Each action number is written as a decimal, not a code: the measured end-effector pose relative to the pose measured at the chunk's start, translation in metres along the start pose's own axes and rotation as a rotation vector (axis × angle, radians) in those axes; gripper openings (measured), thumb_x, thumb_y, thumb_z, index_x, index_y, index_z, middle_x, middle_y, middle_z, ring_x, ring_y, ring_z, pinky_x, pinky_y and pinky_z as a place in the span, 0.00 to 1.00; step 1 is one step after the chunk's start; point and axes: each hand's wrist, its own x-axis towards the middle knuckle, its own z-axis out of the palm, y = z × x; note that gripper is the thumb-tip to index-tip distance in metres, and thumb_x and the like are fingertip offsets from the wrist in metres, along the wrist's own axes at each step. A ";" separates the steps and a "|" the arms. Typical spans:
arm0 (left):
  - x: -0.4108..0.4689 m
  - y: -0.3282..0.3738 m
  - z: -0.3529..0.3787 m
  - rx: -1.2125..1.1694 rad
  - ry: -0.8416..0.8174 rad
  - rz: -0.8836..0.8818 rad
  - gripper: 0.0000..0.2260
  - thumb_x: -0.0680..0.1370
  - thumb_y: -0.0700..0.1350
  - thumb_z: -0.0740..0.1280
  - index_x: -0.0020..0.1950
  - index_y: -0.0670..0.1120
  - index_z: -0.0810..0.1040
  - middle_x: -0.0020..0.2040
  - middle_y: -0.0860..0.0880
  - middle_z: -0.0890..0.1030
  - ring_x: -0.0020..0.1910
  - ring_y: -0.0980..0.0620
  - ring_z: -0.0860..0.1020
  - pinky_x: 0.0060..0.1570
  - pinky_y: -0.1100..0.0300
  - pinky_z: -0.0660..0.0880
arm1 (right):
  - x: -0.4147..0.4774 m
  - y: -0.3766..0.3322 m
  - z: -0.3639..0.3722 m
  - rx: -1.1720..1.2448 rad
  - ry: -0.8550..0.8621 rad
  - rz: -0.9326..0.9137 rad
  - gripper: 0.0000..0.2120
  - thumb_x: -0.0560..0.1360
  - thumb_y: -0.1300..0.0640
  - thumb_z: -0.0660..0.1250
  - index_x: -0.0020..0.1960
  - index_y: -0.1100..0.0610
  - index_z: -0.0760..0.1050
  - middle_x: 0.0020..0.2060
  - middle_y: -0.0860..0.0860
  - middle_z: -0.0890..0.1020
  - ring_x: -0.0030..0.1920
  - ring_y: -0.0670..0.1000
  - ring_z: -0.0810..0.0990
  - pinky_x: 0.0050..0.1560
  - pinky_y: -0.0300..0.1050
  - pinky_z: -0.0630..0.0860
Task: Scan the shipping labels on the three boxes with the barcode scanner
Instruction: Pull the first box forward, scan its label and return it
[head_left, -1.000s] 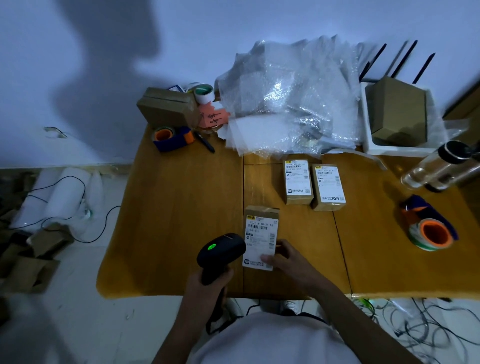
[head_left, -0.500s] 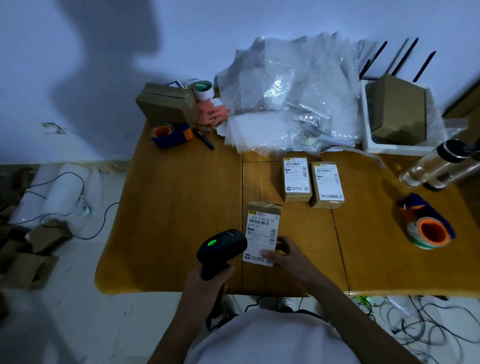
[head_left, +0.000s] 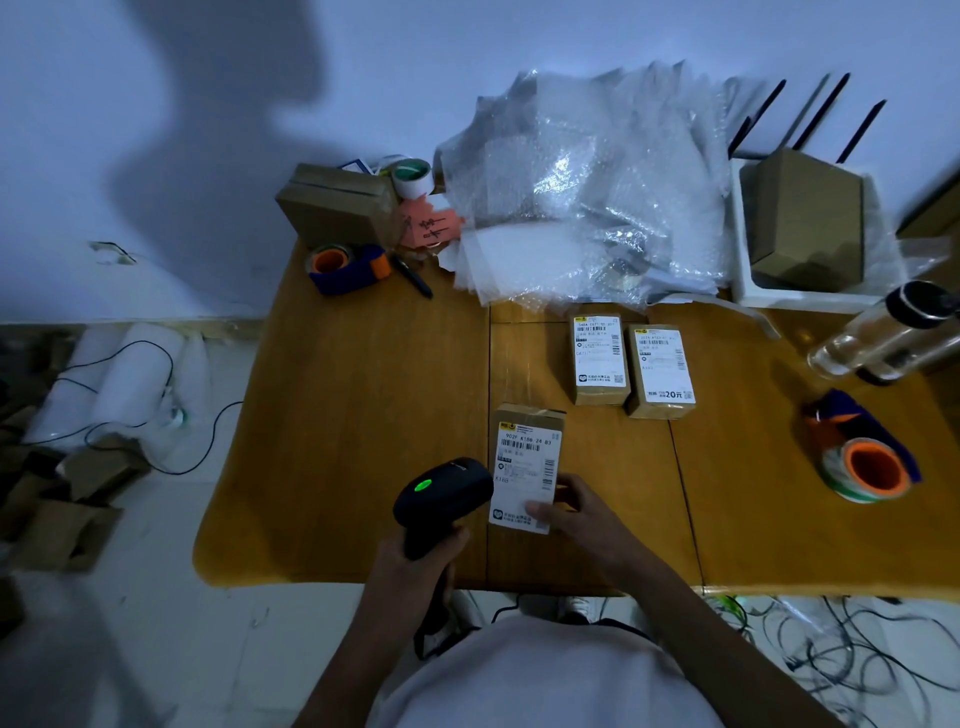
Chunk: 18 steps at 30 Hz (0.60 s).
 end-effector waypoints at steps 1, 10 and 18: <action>0.001 0.000 0.000 -0.002 0.000 0.000 0.09 0.77 0.42 0.72 0.37 0.42 0.78 0.27 0.44 0.74 0.27 0.48 0.72 0.30 0.56 0.70 | 0.000 -0.001 0.000 0.001 0.000 0.002 0.29 0.74 0.51 0.75 0.71 0.53 0.68 0.59 0.50 0.82 0.56 0.49 0.85 0.45 0.38 0.82; 0.007 0.002 -0.002 0.018 0.016 0.000 0.09 0.77 0.42 0.71 0.38 0.42 0.79 0.28 0.45 0.75 0.25 0.52 0.73 0.28 0.59 0.71 | 0.005 -0.002 -0.001 -0.001 0.011 0.005 0.32 0.73 0.49 0.75 0.73 0.53 0.67 0.60 0.49 0.82 0.56 0.50 0.85 0.50 0.43 0.83; 0.012 0.005 -0.006 0.016 0.036 -0.009 0.09 0.78 0.43 0.71 0.39 0.41 0.78 0.28 0.45 0.76 0.26 0.51 0.74 0.30 0.58 0.72 | 0.005 -0.010 -0.002 0.020 0.025 0.000 0.32 0.74 0.46 0.74 0.75 0.49 0.66 0.60 0.49 0.83 0.54 0.48 0.86 0.47 0.39 0.81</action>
